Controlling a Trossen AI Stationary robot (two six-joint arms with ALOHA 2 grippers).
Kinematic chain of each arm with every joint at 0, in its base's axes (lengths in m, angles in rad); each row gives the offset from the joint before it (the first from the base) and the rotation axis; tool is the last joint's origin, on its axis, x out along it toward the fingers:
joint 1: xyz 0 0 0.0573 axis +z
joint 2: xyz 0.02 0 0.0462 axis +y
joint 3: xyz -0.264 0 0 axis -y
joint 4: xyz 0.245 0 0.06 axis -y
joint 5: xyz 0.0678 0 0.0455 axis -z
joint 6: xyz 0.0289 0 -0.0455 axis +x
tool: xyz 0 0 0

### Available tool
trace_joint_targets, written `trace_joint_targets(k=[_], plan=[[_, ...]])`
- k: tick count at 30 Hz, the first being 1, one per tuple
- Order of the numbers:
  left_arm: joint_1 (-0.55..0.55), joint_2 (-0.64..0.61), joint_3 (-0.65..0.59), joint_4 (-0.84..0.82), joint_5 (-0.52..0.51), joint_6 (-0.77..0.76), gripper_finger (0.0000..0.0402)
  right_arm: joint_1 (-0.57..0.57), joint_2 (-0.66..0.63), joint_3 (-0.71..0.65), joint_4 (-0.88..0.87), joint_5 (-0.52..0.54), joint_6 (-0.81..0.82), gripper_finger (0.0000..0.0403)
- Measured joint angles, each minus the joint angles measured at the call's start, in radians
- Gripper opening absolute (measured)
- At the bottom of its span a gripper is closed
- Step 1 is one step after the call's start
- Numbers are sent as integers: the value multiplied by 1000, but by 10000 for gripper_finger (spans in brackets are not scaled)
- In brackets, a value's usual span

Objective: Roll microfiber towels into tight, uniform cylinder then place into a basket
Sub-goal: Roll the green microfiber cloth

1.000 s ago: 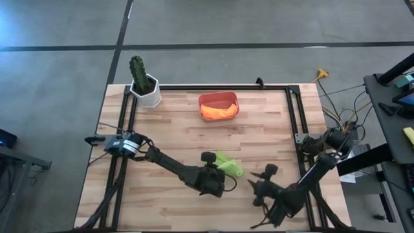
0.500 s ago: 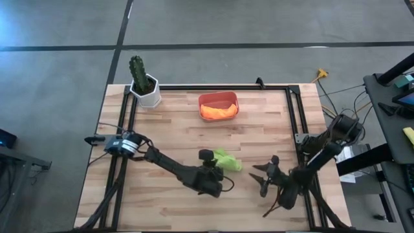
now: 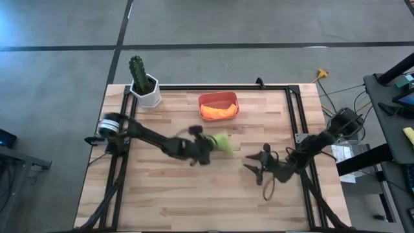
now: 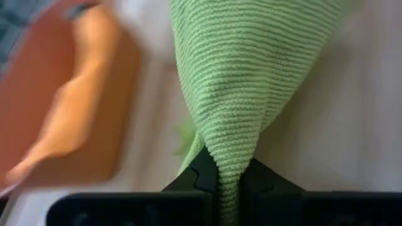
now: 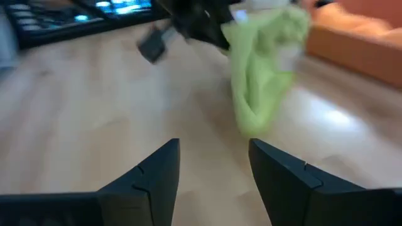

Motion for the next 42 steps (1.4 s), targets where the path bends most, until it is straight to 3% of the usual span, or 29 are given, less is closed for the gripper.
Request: trace_joint_targets(k=[5,7,10,13,15,18,20,23,27,29,35,42], plan=[[60,-163,-191,87,-89,-124,1,-170,-4,-14,107,-83,-182,185],[61,-185,-243,83,-157,-204,1,-239,-2,-18,215,-148,-279,185],[47,-187,-290,65,-161,-299,0,-358,2,-17,340,-296,-379,185],[7,-141,-279,11,-229,-262,0,-491,11,-3,360,-520,-386,185],[-14,-93,-232,-95,-282,-186,0,-591,22,11,367,-746,-336,185],[-32,-25,-114,-293,-273,-122,0,-705,59,60,373,-1064,-269,185],[-42,31,-23,-378,-237,-83,0,-737,84,81,359,-1144,-265,185],[-56,86,72,-418,-110,-10,0,-736,133,104,349,-1143,-335,185],[-65,93,121,-376,22,-10,0,-708,182,112,344,-1049,-409,185],[-68,77,124,-373,45,-10,0,-690,200,115,350,-1000,-448,185],[-64,63,161,-381,110,19,0,-626,199,120,330,-979,-521,185],[-61,112,218,-380,114,141,0,-545,194,217,165,-748,-679,185]])
